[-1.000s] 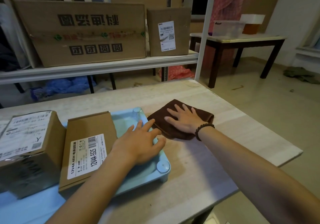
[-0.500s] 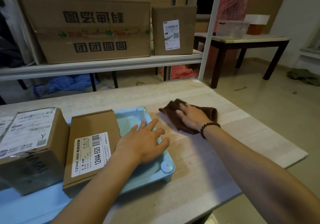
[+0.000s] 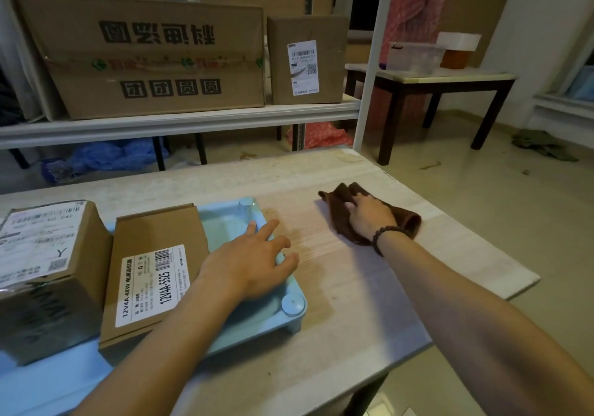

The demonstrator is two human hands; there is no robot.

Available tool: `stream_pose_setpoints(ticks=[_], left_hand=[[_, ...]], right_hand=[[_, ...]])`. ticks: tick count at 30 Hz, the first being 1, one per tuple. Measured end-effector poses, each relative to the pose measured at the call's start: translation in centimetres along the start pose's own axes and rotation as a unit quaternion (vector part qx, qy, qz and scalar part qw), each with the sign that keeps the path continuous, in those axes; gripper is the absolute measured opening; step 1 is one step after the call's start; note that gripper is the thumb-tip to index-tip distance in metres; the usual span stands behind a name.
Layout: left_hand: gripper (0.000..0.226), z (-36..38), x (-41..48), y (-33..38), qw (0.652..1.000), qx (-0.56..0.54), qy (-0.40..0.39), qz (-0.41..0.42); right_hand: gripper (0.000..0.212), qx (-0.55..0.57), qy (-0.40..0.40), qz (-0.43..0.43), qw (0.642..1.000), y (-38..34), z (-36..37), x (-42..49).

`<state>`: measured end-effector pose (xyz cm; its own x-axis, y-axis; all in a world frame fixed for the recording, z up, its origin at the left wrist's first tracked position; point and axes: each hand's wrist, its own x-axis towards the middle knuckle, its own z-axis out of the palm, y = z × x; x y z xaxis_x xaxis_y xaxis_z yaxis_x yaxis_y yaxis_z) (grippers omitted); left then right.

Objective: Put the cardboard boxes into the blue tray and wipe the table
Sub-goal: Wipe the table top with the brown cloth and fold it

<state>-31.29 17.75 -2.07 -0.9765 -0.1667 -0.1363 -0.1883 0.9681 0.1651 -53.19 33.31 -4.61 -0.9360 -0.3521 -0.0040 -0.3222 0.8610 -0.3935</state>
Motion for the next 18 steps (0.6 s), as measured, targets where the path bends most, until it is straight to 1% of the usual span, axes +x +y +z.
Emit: stream_pose_setpoints(ticks=[2,4,5,6,7,9,12,14,15,16,18], left_hand=[[0.056,-0.2,0.0,0.1,1.000,0.004,0.004,0.003],[0.055,-0.2,0.0,0.3,1.000,0.010,0.009,0.002],[0.055,-0.2,0.0,0.3,1.000,0.012,0.010,0.002],[0.055,-0.2,0.0,0.3,1.000,0.013,0.010,0.002],[0.054,-0.2,0.1,0.4,1.000,0.013,0.008,0.003],[0.054,-0.2,0.1,0.3,1.000,0.007,0.003,0.001],[0.056,-0.1,0.0,0.1,1.000,0.002,-0.002,-0.004],[0.056,0.0,0.0,0.2,1.000,0.007,-0.002,-0.002],[0.056,0.0,0.0,0.1,1.000,0.009,-0.003,-0.002],[0.056,0.0,0.0,0.2,1.000,0.008,-0.002,-0.003],[0.055,-0.1,-0.1,0.1,1.000,0.005,-0.001,-0.002]], right_hand=[[0.041,-0.016,-0.027,-0.083,0.996,-3.7,1.6,-2.3],[0.042,-0.046,-0.067,-0.178,0.981,-7.1,3.1,-5.0],[0.045,-0.054,-0.088,-0.212,0.972,-8.1,3.5,-6.0],[0.047,-0.052,-0.096,-0.222,0.969,-8.4,3.5,-6.4],[0.047,-0.038,-0.089,-0.212,0.973,-7.9,3.3,-6.3],[0.043,-0.023,-0.057,-0.159,0.985,-5.1,1.9,-5.3],[0.033,-0.067,-0.009,-0.029,0.997,2.1,-1.7,-3.8],[0.033,-0.065,0.007,0.045,0.997,5.9,-3.9,-3.6],[0.034,-0.061,0.009,0.060,0.996,6.5,-4.2,-3.5],[0.034,-0.063,0.007,0.053,0.997,6.1,-4.2,-3.7],[0.035,-0.072,-0.001,-0.014,0.997,3.1,-2.6,-5.1]])
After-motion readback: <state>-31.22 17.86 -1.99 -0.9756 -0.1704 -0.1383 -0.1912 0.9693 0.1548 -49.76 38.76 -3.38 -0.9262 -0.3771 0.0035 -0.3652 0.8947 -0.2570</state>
